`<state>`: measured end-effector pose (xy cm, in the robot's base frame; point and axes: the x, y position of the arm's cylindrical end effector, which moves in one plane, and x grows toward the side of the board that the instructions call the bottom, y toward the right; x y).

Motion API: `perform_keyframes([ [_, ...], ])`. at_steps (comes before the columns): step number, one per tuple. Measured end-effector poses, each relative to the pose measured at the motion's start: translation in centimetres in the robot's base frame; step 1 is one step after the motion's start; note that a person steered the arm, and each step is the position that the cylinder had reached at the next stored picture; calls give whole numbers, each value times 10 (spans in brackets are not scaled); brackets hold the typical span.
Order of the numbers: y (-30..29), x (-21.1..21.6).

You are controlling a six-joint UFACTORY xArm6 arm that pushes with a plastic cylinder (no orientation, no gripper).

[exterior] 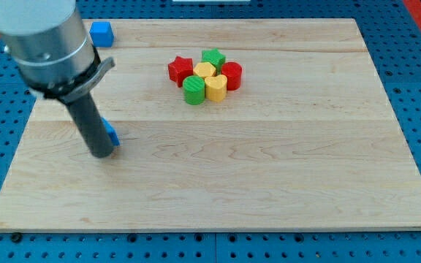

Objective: Push the blue triangle to the bottom of red star

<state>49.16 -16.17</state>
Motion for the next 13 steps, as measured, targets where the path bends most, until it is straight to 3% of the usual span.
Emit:
perform_keyframes([
  [1, -3, -21],
  [3, -47, -24],
  [6, 1, -62],
  [7, 7, -59],
  [9, -5, -7],
  [13, 29, -41],
])
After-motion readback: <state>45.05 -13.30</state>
